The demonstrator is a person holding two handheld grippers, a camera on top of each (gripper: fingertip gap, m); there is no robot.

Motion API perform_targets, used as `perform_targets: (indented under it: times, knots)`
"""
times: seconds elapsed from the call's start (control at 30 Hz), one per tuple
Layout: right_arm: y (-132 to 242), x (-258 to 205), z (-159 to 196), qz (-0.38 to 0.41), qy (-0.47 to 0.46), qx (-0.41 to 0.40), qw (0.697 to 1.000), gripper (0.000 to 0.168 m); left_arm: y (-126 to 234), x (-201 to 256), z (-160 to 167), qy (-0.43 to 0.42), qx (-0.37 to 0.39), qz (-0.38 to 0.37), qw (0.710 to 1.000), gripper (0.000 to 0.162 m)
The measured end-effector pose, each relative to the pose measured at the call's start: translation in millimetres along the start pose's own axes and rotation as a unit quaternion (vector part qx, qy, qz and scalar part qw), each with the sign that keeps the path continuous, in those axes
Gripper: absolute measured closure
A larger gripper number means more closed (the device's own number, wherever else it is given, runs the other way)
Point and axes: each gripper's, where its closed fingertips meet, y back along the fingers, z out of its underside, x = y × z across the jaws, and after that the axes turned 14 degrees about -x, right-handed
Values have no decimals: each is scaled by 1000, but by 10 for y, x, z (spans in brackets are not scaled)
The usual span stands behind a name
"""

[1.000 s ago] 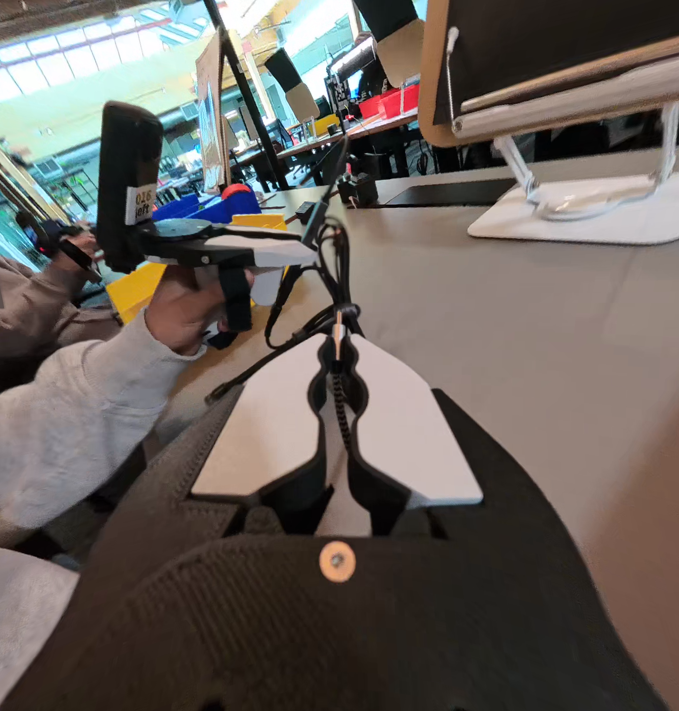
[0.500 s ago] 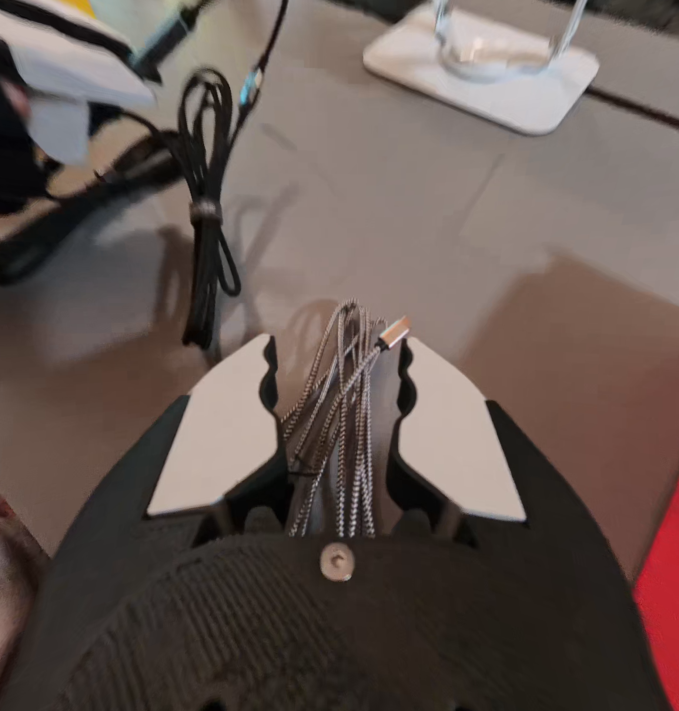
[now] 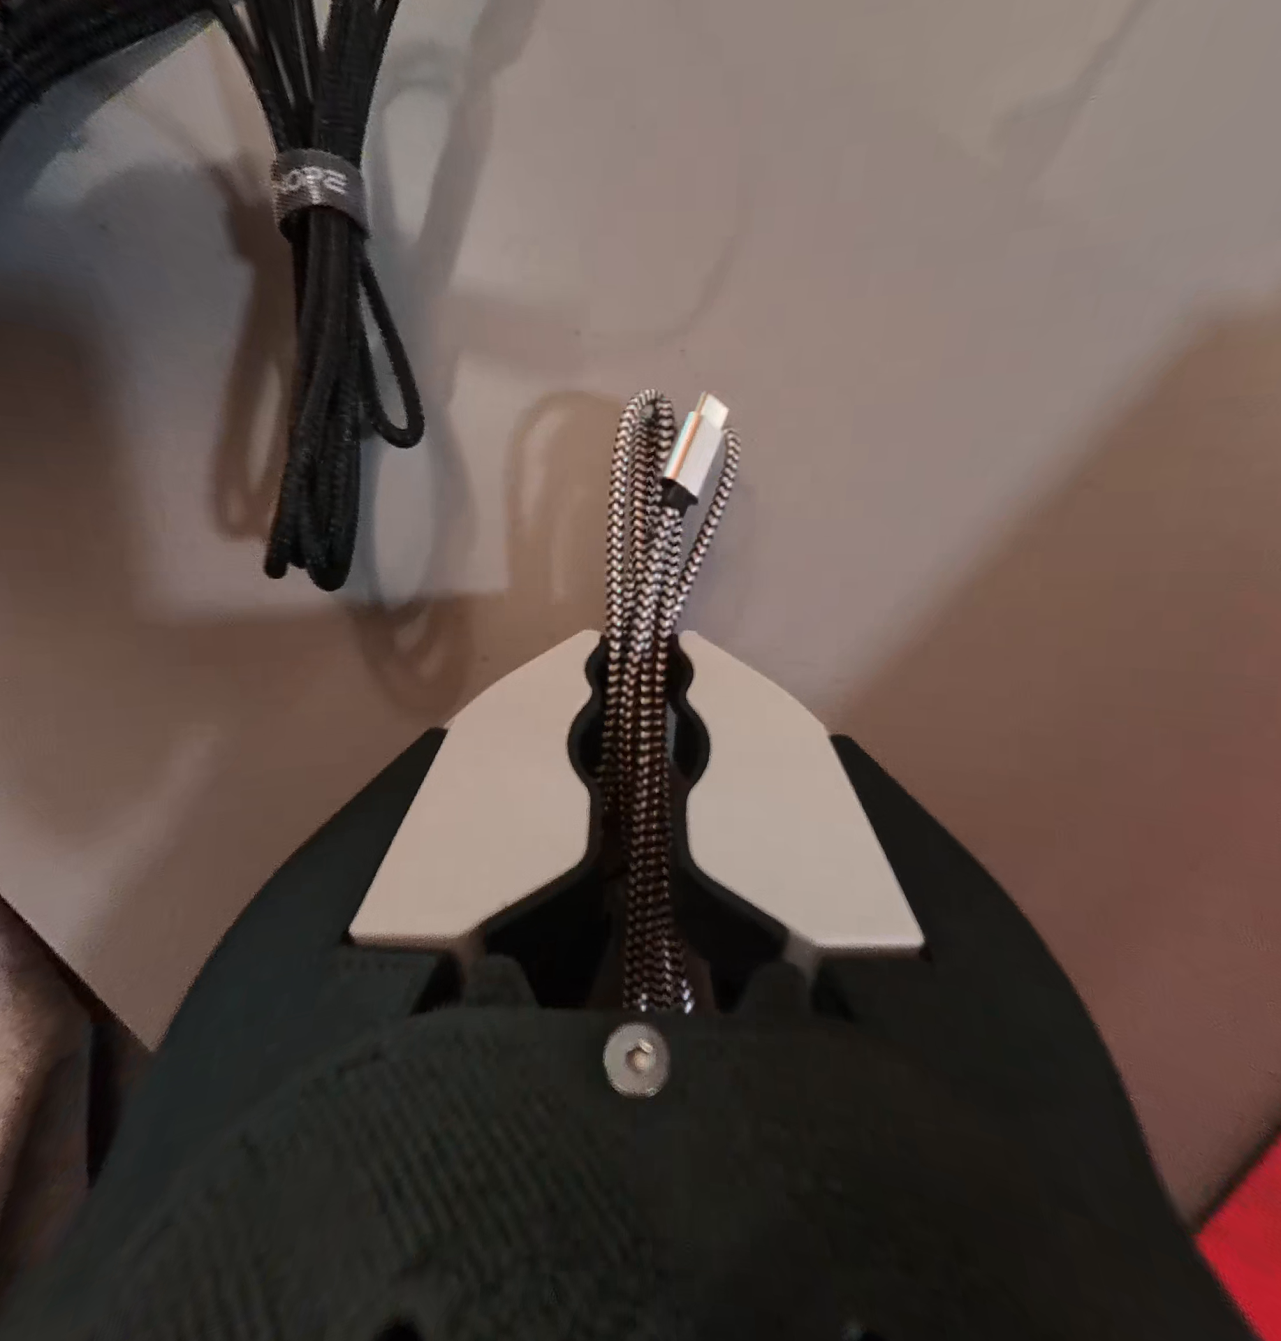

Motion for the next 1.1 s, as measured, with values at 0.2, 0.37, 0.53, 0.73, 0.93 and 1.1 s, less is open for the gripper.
perform_targets:
  times: [0.2,0.37,0.53,0.73,0.93,1.1]
  knots:
    - [60,-113,-89,5,47,26,999,158,21,46,-25,4,9,12,1000,138]
    - [249,-97,-243,28,63,92,993,158,24,70,-31,3,13,18,1000,138]
    - [462,-116,-396,14,69,175,982,158,28,93,-40,6,18,28,999,139]
    - [710,-253,-516,-56,73,265,960,159,35,103,-47,12,24,39,999,138]
    - [762,-285,-535,-77,74,284,953,159,38,121,-53,13,27,47,998,139]
    - [735,-374,-526,-91,89,279,952,159,34,131,-51,12,29,52,998,138]
